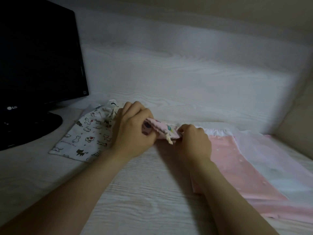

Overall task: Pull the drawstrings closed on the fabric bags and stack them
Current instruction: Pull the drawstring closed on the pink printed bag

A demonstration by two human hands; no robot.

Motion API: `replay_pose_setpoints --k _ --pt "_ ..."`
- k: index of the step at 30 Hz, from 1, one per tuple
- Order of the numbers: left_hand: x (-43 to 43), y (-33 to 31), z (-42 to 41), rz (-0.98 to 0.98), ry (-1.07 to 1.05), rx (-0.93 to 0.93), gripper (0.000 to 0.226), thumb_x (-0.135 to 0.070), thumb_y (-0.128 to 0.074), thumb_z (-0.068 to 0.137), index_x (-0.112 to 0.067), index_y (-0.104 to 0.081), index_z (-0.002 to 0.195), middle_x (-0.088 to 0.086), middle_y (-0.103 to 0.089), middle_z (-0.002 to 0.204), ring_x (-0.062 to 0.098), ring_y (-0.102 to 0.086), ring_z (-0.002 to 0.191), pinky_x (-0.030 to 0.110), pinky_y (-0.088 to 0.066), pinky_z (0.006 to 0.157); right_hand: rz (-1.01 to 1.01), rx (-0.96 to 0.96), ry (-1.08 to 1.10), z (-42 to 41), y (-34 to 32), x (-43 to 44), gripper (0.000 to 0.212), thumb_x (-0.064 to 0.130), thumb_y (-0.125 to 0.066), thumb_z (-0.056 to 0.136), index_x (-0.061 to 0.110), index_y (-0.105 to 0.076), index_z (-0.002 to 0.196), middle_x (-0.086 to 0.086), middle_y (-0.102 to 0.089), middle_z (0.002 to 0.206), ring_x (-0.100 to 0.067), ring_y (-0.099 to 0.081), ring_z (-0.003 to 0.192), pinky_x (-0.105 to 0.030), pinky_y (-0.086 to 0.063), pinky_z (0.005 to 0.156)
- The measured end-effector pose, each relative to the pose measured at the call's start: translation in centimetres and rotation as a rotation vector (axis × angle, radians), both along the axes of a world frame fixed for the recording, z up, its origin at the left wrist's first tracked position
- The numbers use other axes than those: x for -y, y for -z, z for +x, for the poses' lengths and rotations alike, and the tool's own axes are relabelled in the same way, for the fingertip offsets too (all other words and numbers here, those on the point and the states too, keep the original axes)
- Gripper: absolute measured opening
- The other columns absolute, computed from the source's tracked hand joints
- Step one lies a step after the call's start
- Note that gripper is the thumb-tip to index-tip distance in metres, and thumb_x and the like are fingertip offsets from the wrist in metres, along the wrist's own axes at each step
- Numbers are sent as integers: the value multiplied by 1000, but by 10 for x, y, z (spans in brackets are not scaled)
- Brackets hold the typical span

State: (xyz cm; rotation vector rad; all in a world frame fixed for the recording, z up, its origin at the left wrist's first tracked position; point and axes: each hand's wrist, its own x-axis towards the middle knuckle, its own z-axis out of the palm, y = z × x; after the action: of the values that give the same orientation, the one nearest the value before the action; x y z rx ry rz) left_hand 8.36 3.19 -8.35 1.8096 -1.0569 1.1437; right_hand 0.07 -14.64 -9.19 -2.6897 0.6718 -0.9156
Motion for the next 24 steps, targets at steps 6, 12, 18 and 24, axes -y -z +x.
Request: replay_pose_setpoints --k 6,12,18,24 --pt "2 17 6 305 125 -189 27 -42 -64 78 -19 -58 64 -9 -58 87 18 -49 92 43 -45 83 483 213 -482 -2 -3 2 66 21 -54 72 8 -58 137 -9 -73 106 -19 -68 94 -27 -47 81" --pt "-2 22 4 488 286 -519 8 -29 -76 79 -30 -67 80 -12 -65 82 6 -63 77 39 -58 68 921 268 -639 -11 -26 -12 38 35 -64 100 27 -61 138 -5 -73 115 -17 -75 95 -40 -65 78" --pt "-7 19 2 695 290 -625 22 -44 -66 75 -33 -71 93 -10 -73 82 9 -70 77 44 -60 73 244 141 -540 0 -7 -10 43 18 -70 93 27 -62 134 3 -58 108 -8 -61 95 -18 -43 86" --pt "-12 16 10 599 33 -413 24 -50 -75 77 -34 -73 96 -20 -63 97 8 -63 94 32 -56 88 250 51 -218 2 -1 4 44 31 -68 95 11 -61 134 -14 -60 115 -28 -55 116 -22 -34 83"
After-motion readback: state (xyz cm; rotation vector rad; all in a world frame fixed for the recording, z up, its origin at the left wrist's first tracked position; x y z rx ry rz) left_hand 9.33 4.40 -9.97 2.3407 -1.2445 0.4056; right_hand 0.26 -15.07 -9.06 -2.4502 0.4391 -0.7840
